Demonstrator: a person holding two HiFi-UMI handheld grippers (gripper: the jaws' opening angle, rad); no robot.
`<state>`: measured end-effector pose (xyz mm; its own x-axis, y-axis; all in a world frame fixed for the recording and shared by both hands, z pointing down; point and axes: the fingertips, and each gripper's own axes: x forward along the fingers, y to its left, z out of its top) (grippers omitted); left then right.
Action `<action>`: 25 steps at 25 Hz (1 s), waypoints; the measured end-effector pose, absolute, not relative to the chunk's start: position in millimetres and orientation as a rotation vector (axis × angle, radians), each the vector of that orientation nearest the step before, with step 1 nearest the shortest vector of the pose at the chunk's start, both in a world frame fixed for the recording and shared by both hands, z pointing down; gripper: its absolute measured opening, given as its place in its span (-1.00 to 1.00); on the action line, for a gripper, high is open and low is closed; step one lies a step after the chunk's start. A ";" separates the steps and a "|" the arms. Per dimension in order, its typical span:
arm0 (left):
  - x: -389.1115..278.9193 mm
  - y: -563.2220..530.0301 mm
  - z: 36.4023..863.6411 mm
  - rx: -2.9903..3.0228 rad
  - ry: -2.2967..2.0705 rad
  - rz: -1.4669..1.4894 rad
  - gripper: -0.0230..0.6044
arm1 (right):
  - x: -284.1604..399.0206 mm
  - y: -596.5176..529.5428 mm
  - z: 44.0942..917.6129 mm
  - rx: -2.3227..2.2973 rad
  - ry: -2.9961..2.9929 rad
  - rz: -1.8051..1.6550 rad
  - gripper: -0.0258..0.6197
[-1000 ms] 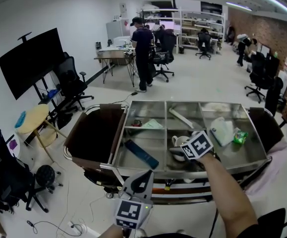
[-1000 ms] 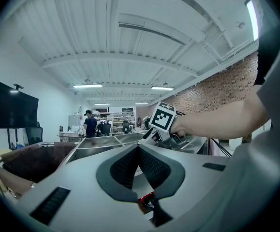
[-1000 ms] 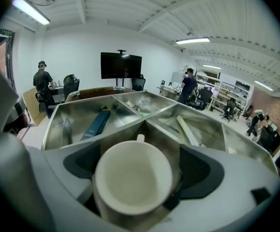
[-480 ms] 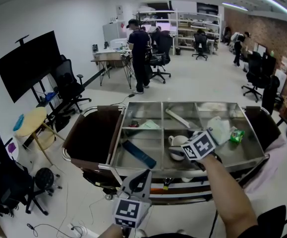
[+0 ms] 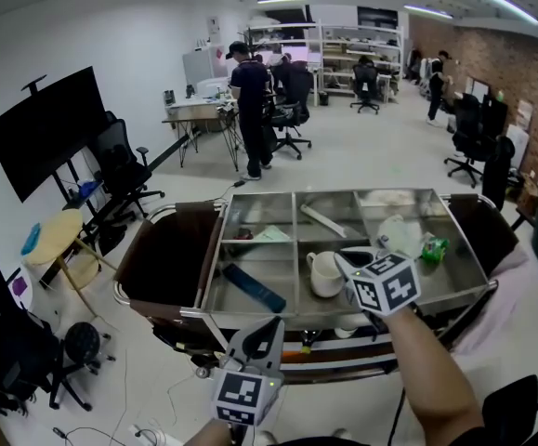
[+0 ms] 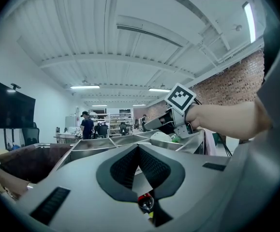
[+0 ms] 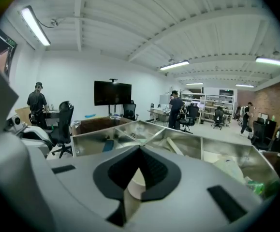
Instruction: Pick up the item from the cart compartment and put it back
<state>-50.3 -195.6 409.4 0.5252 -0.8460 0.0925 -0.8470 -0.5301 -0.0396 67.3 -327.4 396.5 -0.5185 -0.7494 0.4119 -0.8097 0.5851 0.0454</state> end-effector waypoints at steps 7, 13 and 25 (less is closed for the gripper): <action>-44.3 -189.1 409.9 2.751 -1.504 0.178 -0.93 | 82.4 -276.8 362.7 1.325 -2.548 0.169 -0.89; -40.7 -184.5 411.9 2.761 -1.492 0.189 -0.93 | 98.2 -226.4 357.5 1.384 -2.637 0.189 -0.89; -22.6 -177.9 417.1 2.777 -1.434 0.199 -0.93 | 122.3 -161.9 406.8 1.416 -2.612 0.303 -0.88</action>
<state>-22.6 -177.9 417.1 0.5725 -0.8115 0.1170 -0.8128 -0.5805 -0.0492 122.3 -161.9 406.8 -0.5409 -0.8088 0.2308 -0.8401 0.5325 -0.1030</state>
